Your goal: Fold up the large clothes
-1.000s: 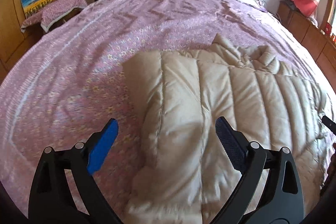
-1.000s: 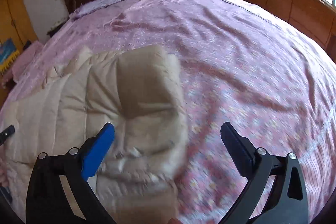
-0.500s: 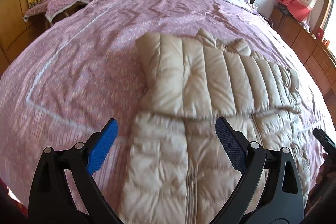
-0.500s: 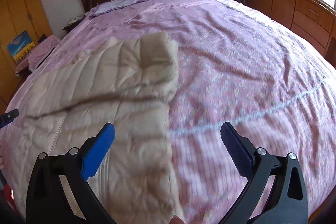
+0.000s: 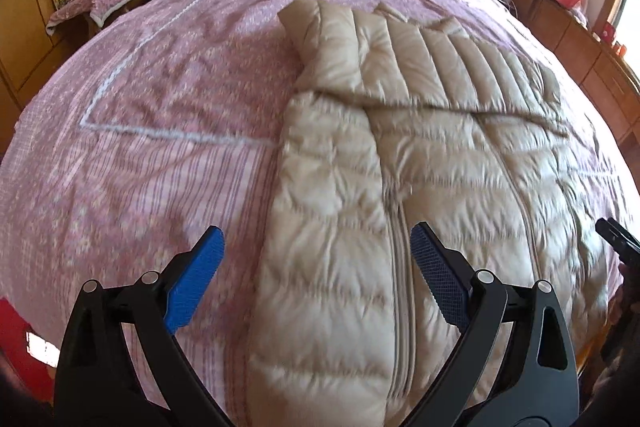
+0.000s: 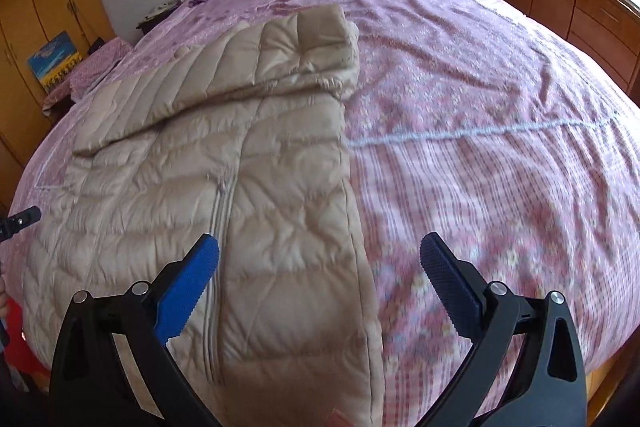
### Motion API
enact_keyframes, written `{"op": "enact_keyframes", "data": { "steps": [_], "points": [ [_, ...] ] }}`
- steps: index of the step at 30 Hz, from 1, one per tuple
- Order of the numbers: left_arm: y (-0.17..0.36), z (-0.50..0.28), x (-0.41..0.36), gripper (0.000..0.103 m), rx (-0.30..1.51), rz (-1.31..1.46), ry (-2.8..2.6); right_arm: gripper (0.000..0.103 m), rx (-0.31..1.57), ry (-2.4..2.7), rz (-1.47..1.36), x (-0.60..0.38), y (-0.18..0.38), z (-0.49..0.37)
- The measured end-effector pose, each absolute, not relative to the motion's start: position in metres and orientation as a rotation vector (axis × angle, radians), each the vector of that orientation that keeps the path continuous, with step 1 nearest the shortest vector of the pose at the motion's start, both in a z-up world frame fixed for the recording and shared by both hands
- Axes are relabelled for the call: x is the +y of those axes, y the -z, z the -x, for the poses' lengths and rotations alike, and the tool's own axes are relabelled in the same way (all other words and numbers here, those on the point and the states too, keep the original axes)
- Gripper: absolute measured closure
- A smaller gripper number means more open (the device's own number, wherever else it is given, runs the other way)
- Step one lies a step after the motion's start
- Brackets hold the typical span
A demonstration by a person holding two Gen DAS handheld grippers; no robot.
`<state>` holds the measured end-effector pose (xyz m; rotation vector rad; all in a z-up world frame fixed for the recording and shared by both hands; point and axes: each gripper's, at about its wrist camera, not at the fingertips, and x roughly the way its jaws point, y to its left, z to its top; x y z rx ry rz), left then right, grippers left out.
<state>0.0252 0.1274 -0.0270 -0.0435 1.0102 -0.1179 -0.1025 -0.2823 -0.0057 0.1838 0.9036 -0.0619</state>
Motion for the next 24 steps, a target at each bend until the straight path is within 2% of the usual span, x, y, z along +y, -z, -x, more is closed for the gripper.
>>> {"op": "enact_keyframes", "data": {
  "steps": [15,24],
  "points": [
    [0.055,0.002,0.135,0.009,1.149,0.160,0.204,0.006,0.956,0.020,-0.191,-0.282,0.026,0.131],
    [0.059,0.025,0.127,0.009,1.166,0.135,0.236,0.006,0.980,-0.006,-0.181,-0.274,0.033,0.139]
  ]
}}
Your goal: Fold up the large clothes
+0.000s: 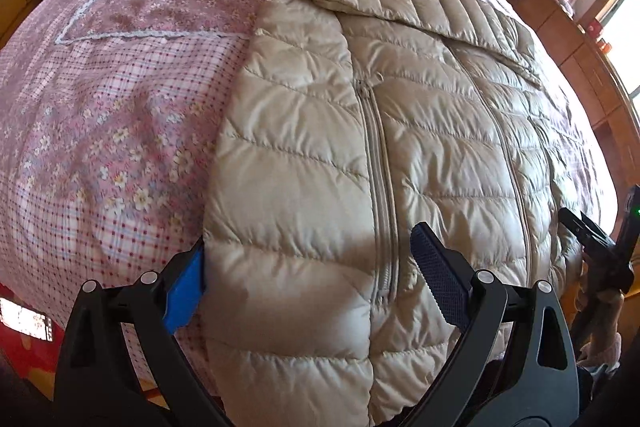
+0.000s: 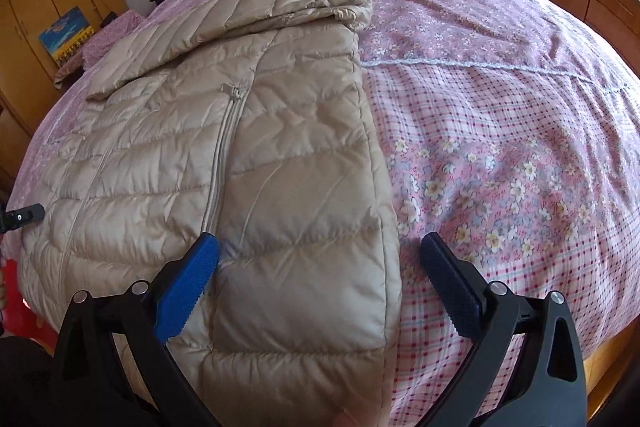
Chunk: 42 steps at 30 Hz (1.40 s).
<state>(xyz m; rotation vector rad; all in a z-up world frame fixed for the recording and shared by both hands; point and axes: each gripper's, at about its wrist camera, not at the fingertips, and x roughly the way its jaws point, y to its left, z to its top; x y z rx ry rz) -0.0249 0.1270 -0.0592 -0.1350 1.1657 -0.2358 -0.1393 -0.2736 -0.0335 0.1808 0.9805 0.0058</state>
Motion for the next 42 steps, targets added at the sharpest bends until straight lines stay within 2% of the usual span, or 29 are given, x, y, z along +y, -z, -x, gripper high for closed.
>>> {"op": "enact_keyframes", "data": {
  "steps": [7,15,22,29,32,35,39,42],
  "points": [
    [0.054,0.025,0.122,0.009,1.175,0.216,0.295,0.009,0.988,-0.009,-0.218,-0.272,0.036,0.142],
    [0.053,0.027,0.107,0.009,1.175,0.181,0.330,0.013,0.988,-0.108,-0.171,-0.248,0.033,0.144],
    [0.071,0.028,0.090,0.010,1.183,0.046,0.291,0.025,0.994,-0.102,-0.144,-0.251,0.037,0.146],
    [0.070,0.025,0.093,0.012,1.189,0.069,0.285,0.028,1.004,-0.107,-0.176,-0.254,0.040,0.150],
    [0.068,0.027,0.095,0.020,1.181,0.077,0.288,0.038,0.994,-0.113,-0.168,-0.251,0.037,0.153],
    [0.063,0.029,0.103,0.033,1.174,0.104,0.291,0.050,0.981,-0.116,-0.159,-0.249,0.033,0.154],
    [0.057,0.030,0.111,0.055,1.164,0.150,0.310,0.073,0.945,-0.104,-0.163,-0.249,0.023,0.157],
    [0.047,0.033,0.112,0.075,1.139,0.168,0.318,0.080,0.913,-0.109,-0.161,-0.250,0.012,0.161]
  ]
}}
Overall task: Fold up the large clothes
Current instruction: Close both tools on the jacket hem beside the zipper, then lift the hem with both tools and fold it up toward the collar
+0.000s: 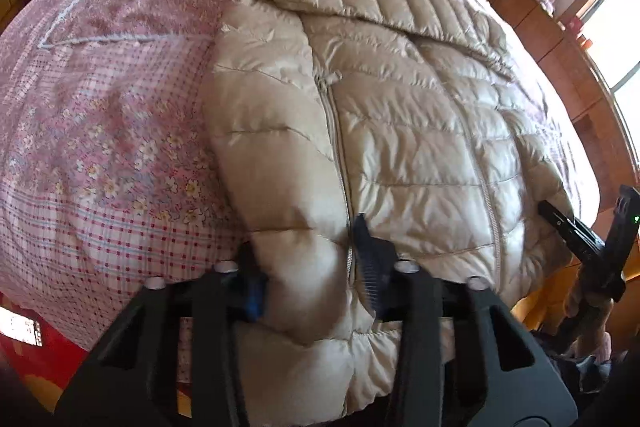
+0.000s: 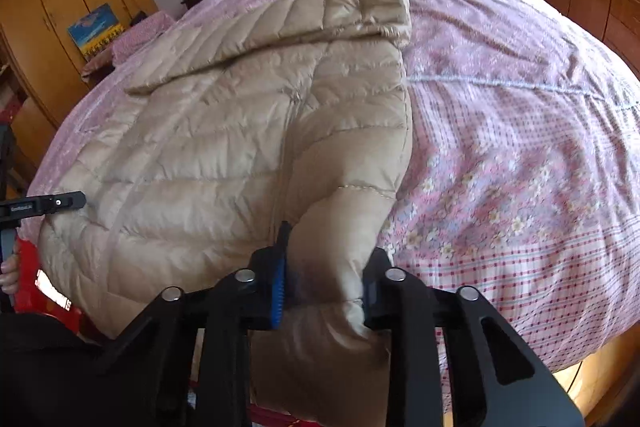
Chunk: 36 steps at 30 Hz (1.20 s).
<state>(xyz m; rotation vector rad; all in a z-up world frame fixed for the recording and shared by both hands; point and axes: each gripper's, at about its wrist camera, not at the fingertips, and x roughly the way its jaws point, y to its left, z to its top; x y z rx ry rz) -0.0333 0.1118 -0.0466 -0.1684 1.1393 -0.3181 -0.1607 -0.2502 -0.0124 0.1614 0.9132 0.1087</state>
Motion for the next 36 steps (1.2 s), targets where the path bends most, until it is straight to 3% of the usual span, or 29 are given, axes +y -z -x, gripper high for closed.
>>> {"op": "enact_keyframes", "data": {
  "steps": [3,7,23,36],
  "points": [
    [0.036,0.035,0.117,0.084,1.117,0.214,0.337,0.085,0.884,-0.122,-0.173,-0.251,0.003,0.164],
    [0.027,0.042,0.120,0.088,1.105,0.229,0.350,0.089,0.841,-0.142,-0.192,-0.253,-0.010,0.169],
    [-0.045,0.053,0.128,0.093,0.945,0.183,0.427,0.091,0.666,-0.208,-0.189,-0.250,-0.079,0.183],
    [-0.056,-0.016,0.114,0.094,0.857,0.078,0.314,0.091,0.543,-0.113,-0.128,-0.251,-0.094,0.121]
  ]
}}
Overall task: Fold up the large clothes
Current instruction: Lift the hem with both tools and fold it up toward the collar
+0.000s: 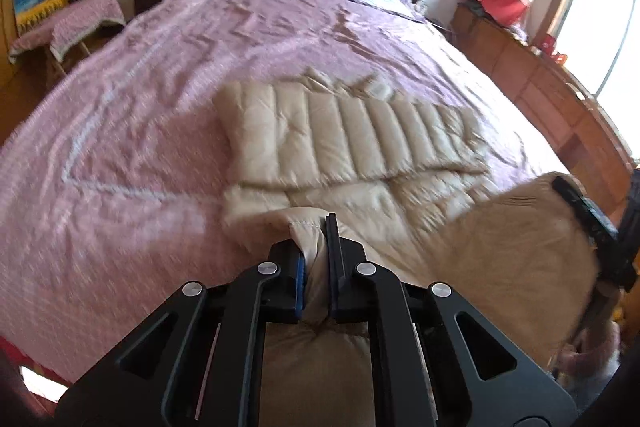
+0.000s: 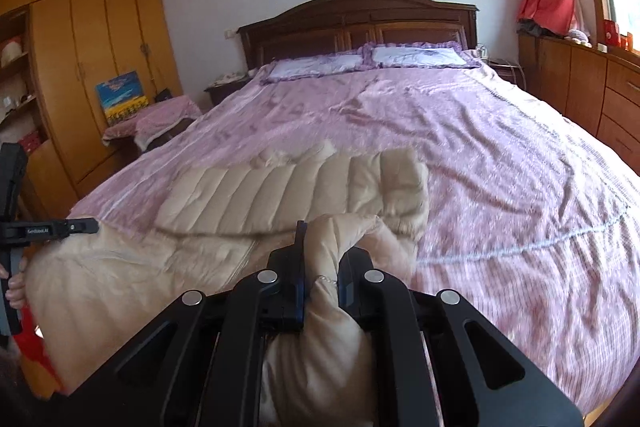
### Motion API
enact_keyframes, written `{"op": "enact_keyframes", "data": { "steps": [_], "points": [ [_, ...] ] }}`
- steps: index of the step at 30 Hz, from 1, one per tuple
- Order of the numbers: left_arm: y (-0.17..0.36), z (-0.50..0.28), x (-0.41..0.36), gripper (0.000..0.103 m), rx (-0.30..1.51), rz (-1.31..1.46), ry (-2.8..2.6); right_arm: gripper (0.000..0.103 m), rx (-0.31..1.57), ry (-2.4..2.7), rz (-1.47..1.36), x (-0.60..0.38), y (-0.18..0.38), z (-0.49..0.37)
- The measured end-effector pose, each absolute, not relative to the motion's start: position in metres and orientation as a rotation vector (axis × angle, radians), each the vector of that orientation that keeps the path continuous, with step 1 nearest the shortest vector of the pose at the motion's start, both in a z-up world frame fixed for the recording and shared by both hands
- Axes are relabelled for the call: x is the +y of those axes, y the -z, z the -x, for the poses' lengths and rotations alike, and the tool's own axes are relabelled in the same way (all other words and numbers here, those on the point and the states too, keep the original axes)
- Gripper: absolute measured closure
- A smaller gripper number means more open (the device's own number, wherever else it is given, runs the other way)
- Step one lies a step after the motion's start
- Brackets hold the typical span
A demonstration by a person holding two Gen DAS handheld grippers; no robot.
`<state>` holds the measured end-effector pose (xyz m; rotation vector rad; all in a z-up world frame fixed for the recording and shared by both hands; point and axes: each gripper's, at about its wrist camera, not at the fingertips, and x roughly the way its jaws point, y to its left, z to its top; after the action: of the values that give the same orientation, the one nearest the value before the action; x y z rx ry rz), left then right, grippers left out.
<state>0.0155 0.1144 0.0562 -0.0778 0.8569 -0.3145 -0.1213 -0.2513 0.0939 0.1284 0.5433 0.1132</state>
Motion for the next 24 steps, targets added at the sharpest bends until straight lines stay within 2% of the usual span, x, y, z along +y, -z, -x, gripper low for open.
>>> {"op": "enact_keyframes", "data": {
  "steps": [10,24],
  "points": [
    [-0.042,-0.088,0.105,0.094,0.835,0.020,0.179,0.091,0.570,0.021,-0.156,-0.269,-0.070,0.052],
    [0.039,-0.159,0.094,0.093,0.962,-0.007,0.092,0.087,0.727,0.103,-0.139,-0.276,0.004,-0.022]
  ]
}}
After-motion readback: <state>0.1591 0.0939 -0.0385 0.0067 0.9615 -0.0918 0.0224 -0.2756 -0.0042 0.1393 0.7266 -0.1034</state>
